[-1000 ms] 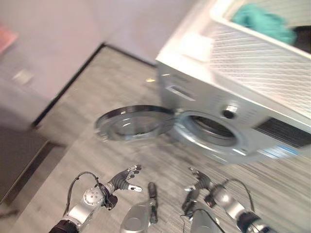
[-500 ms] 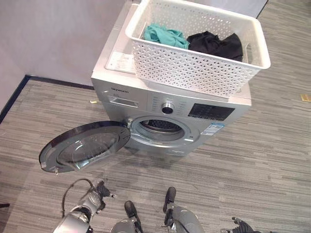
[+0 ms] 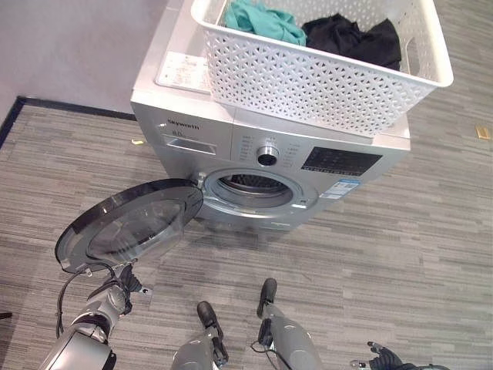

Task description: Grab the laundry basket,head to the washer,open it,put in the laundry and shut it.

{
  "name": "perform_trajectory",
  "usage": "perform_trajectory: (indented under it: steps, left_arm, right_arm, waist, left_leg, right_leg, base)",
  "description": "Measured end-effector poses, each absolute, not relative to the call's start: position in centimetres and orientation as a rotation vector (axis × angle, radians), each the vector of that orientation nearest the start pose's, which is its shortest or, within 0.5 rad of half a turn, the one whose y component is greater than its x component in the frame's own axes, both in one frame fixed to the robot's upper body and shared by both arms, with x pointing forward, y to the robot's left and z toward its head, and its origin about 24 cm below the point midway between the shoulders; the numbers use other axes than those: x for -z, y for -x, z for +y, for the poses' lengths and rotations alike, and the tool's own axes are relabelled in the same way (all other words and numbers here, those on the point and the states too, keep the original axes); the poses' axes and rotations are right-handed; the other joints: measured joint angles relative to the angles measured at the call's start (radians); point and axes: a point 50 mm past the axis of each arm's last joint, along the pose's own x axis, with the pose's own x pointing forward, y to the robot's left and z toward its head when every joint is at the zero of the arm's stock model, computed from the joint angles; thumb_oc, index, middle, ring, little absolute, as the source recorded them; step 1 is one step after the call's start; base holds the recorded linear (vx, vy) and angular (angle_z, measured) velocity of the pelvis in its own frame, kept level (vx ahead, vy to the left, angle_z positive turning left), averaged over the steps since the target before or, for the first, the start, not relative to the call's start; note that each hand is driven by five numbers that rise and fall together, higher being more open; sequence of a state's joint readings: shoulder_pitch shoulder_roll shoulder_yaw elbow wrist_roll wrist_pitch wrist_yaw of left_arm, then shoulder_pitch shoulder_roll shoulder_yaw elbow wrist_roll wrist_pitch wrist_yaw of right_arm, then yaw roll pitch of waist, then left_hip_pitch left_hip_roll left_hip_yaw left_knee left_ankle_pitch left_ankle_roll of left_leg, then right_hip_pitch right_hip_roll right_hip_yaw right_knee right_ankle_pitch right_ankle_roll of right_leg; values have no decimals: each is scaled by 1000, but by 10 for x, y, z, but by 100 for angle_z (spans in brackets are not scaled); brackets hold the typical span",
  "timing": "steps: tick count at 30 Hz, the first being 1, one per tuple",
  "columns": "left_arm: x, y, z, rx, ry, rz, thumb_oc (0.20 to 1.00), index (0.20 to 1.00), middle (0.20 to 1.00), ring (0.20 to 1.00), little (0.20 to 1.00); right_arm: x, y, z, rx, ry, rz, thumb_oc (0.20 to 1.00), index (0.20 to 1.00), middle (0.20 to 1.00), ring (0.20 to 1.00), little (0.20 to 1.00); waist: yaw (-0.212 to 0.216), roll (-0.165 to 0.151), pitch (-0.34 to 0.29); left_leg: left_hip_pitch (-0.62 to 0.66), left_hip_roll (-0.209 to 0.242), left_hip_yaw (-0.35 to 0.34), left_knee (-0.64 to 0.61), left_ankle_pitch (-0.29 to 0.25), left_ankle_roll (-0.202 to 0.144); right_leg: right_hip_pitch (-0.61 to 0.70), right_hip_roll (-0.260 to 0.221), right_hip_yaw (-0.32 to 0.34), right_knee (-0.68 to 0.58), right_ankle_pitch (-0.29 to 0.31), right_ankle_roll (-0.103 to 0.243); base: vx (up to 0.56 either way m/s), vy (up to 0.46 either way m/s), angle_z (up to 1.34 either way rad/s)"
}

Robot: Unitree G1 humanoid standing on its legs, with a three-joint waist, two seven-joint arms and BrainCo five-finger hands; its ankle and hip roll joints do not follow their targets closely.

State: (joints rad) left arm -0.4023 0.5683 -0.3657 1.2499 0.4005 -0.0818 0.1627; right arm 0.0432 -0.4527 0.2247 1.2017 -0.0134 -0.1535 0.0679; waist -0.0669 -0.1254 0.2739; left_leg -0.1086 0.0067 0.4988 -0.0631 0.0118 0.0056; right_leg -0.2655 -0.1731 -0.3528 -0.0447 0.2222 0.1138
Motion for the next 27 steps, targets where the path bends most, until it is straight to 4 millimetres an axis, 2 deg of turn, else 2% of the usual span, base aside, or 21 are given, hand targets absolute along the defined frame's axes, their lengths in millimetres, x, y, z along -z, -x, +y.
perform_trajectory:
  steps: [4,6,9,11,13,15,16,18,20,22,24,26,27]
  left_arm:
    - [43,-248,332,-84,-1167,737,1000,1000,1000,1000,1000]
    - [42,-248,334,-116,-1171,739,1000,1000,1000,1000,1000]
    - [49,-250,322,-104,-1143,724,1000,1000,1000,1000,1000]
    - [62,-241,310,-86,-1093,734,1000,1000,1000,1000,1000]
    - [77,-225,305,-98,-1022,776,1000,1000,1000,1000,1000]
    - [99,-204,287,-100,-903,844,1000,1000,1000,1000,1000]
    - [124,-171,266,-38,-822,933,1000,1000,1000,1000,1000]
    - [138,-148,255,-11,-744,1010,1000,1000,1000,1000,1000]
    - [149,-119,254,29,-730,1101,1000,1000,1000,1000,1000]
    - [155,-91,258,46,-710,1193,1000,1000,1000,1000,1000]
    - [159,-69,262,53,-690,1266,1000,1000,1000,1000,1000]
    - [161,-55,263,68,-679,1306,1000,1000,1000,1000,1000]
    - [161,-49,263,85,-670,1326,1000,1000,1000,1000,1000]
  right_arm:
    - [135,-92,-297,-38,496,1116,1000,1000,1000,1000,1000]
    - [132,-107,-293,-46,495,1066,1000,1000,1000,1000,1000]
    - [134,-118,-279,-73,469,1030,1000,1000,1000,1000,1000]
    - [135,-121,-271,-88,453,1005,1000,1000,1000,1000,1000]
    - [134,-126,-267,-95,444,987,1000,1000,1000,1000,1000]
    - [136,-124,-262,-92,412,988,1000,1000,1000,1000,1000]
    - [139,-118,-259,-97,396,1000,1000,1000,1000,1000,1000]
    - [142,-112,-256,-91,345,1015,1000,1000,1000,1000,1000]
    - [145,-103,-253,-71,298,1038,1000,1000,1000,1000,1000]
    - [151,-85,-248,-40,233,1082,1000,1000,1000,1000,1000]
    - [158,-64,-245,-4,162,1147,1000,1000,1000,1000,1000]
    - [161,-47,-246,62,91,1197,1000,1000,1000,1000,1000]
    - [163,-28,-250,101,64,1261,1000,1000,1000,1000,1000]
  waist:
    - [-2,-10,12]
    - [-1,-8,15]
    - [4,-3,17]
    - [26,0,15]
    - [30,19,6]
    - [30,43,-18]
    - [34,76,-84]
    - [37,94,-116]
    - [41,97,-164]
    - [53,89,-199]
    - [55,83,-244]
    - [62,83,-259]
    - [72,82,-272]
  left_leg:
    - [-16,4,3,-10,0,8]
    - [-14,7,2,-12,12,8]
    - [-3,16,-20,-12,12,8]
    - [54,17,-25,-20,7,0]
    - [83,19,-30,-26,1,-7]
    - [122,20,-28,-26,-9,-14]
    - [131,24,-27,-26,-20,-19]
    - [165,29,-27,-26,-25,-26]
    - [169,34,-34,-26,-27,-27]
    - [198,40,-35,-27,-34,-31]
    - [203,42,-43,-27,-39,-32]
    - [213,42,-54,-27,-42,-27]
    - [212,36,-66,-27,-46,-26]
  right_leg:
    - [-15,-1,-4,-13,-2,9]
    - [-14,14,-5,-14,5,-1]
    - [9,13,-15,-16,1,-6]
    - [62,18,-14,-17,-20,-33]
    - [93,16,-15,-16,-42,-27]
    - [135,21,-15,-28,-54,-34]
    - [149,28,-12,-37,-59,-33]
    - [182,37,-12,-40,-65,-34]
    - [189,43,-13,-40,-73,-32]
    - [217,47,-13,-40,-85,-32]
    - [226,47,-17,-39,-101,-28]
    - [237,38,-38,-24,-112,-25]
    - [233,30,-41,-5,-122,-20]
  base:
    - [15,-12,-4]
    - [77,-48,0]
    - [108,-34,18]
    - [157,-43,5]
    - [150,-65,2]
    - [123,-52,-3]
    - [174,-84,-5]
    - [138,-79,-5]
    - [97,-56,3]
    - [85,-49,0]
    - [-5,-45,10]
    - [10,-18,23]
    - [22,-8,20]
